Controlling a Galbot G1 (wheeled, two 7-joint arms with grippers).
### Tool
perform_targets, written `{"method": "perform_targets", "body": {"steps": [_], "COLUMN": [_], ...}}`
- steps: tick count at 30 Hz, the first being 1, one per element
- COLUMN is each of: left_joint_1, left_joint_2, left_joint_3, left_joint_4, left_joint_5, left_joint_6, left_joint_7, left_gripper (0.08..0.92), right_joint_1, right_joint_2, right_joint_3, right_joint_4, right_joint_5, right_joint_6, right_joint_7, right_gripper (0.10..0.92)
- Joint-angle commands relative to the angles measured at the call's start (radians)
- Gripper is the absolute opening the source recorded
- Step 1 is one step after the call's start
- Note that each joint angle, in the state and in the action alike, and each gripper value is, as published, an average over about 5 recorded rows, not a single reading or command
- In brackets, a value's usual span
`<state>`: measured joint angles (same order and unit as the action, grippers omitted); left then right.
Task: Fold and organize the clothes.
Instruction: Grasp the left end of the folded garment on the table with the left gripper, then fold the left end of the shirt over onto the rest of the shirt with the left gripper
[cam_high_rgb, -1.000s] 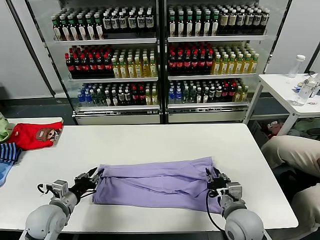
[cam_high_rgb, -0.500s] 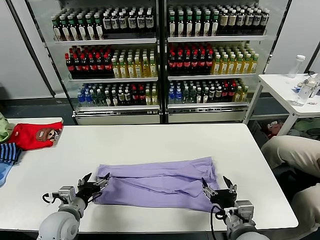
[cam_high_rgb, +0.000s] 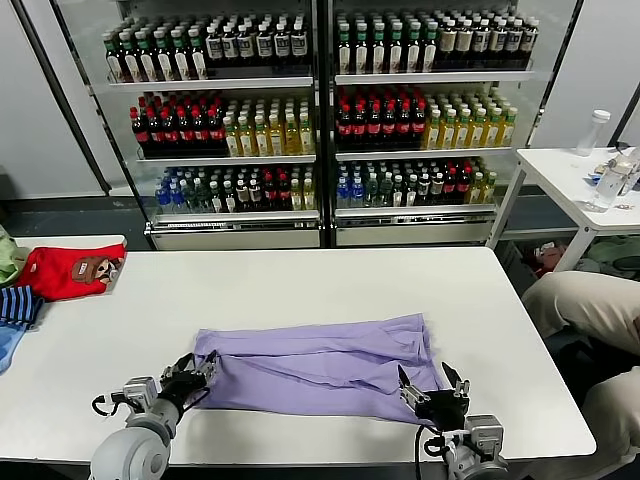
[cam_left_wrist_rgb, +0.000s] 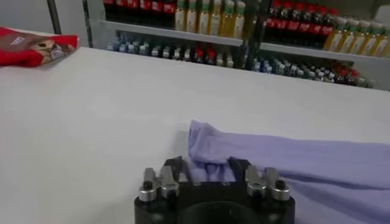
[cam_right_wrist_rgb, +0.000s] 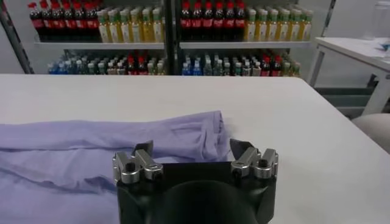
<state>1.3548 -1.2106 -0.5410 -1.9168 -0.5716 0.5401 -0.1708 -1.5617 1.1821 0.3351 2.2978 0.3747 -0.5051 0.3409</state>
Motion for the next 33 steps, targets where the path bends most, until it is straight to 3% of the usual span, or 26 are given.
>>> {"method": "perform_targets", "body": {"steps": [1, 9, 14, 20, 27, 30, 33], "left_joint_1": [0.001, -0.014, -0.007, 0.054, 0.158, 0.163, 0.172], "left_joint_2": [-0.016, -0.029, -0.012, 0.070, 0.160, 0.165, 0.133], "left_joint_3": [0.022, 0.038, -0.031, -0.216, -0.463, -0.479, -0.413], "left_joint_4": [0.009, -0.007, -0.073, -0.129, -0.075, -0.090, -0.203], "left_joint_5": [-0.018, 0.073, 0.216, 0.275, 0.351, 0.341, 0.290], "left_joint_6": [0.010, -0.006, -0.014, -0.020, -0.094, -0.095, -0.082], "left_joint_7": [-0.028, -0.025, -0.009, 0.025, 0.107, 0.106, 0.086], "left_gripper": [0.481, 0.247, 0.122, 0.105, 0.105, 0.105, 0.105], "right_joint_1": [-0.013, -0.009, -0.002, 0.006, 0.005, 0.011, 0.013], "right_joint_2": [0.008, 0.015, 0.011, -0.003, -0.022, -0.030, -0.033], "right_joint_3": [-0.004, -0.005, 0.000, 0.017, 0.065, 0.078, 0.079], "right_joint_4": [0.006, -0.001, -0.001, 0.007, 0.033, 0.041, 0.046], "right_joint_5": [-0.011, -0.018, -0.021, -0.019, 0.010, 0.016, 0.015], "right_joint_6": [0.002, 0.003, 0.004, 0.006, 0.009, 0.009, 0.009], "right_joint_7": [-0.001, -0.001, -0.002, -0.004, -0.008, -0.010, -0.011], "right_gripper": [0.823, 0.823, 0.823, 0.823, 0.823, 0.823, 0.823]}}
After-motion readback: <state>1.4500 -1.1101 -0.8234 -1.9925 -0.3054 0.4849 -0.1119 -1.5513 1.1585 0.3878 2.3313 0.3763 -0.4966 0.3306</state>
